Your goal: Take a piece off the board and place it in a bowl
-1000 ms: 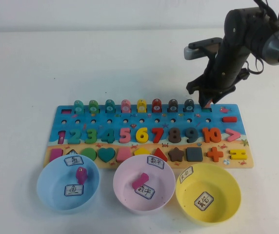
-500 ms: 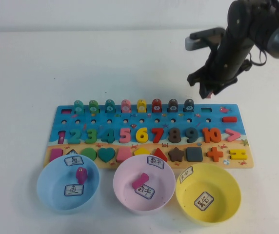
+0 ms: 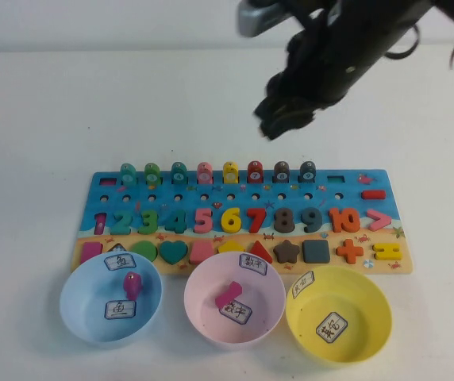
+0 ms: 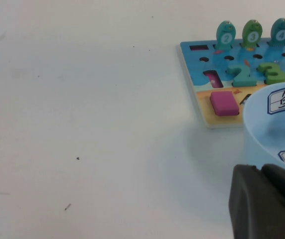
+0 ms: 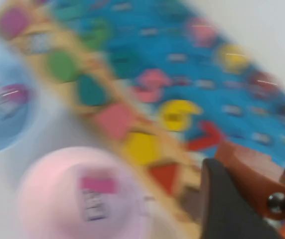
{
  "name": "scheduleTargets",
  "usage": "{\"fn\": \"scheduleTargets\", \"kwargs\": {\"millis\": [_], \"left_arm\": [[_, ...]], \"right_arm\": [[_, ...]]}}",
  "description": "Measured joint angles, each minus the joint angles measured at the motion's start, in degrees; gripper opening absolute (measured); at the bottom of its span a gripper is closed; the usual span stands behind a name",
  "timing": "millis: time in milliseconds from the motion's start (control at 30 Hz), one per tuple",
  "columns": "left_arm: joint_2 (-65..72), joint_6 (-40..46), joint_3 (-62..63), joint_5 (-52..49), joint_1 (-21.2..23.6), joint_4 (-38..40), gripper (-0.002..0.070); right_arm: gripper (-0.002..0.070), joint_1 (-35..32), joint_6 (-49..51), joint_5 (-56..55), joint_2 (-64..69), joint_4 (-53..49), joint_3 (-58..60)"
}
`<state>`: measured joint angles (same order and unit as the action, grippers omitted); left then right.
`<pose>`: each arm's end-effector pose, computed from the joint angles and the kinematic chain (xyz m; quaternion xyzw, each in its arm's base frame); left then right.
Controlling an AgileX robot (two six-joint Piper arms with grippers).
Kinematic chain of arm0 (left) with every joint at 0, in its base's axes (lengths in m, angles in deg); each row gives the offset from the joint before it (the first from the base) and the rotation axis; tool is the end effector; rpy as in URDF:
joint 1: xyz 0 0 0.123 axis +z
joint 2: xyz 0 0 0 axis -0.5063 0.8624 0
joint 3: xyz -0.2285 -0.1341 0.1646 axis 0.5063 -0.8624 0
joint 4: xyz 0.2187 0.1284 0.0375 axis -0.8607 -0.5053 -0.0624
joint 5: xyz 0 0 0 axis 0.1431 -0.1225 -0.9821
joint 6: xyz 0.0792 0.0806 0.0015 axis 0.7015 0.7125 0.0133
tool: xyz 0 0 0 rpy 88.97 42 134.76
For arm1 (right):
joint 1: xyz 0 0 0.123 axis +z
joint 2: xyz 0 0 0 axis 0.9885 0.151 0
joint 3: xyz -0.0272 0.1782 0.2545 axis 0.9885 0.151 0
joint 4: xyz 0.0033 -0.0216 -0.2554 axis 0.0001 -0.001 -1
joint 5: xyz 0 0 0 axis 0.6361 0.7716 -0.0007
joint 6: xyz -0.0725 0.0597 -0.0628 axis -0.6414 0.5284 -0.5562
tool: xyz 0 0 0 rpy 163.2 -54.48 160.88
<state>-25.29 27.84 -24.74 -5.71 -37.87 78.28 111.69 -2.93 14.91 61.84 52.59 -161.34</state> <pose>0.0512 -0.0056 0.1657 0.0357 0.8023 -0.0453 0.5941 0.3703 0.2402 0.3682 -0.3624 0.8946 0.1261 0.2291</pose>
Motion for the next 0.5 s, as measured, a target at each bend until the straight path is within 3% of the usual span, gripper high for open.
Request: {"fn": "scheduleTargets", "kwargs": {"millis": [267, 500], "left_arm": [[0.0, 0.0, 0.0, 0.0, 0.0, 0.0, -0.0004], [0.0, 0.0, 0.0, 0.0, 0.0, 0.0, -0.0004]], "right_arm": [[0.0222, 15.68, -5.81, -1.56, 6.37, 1.6, 0.78], [0.0222, 19.0, -9.97, -7.37, 13.19, 5.58, 1.01]]}}
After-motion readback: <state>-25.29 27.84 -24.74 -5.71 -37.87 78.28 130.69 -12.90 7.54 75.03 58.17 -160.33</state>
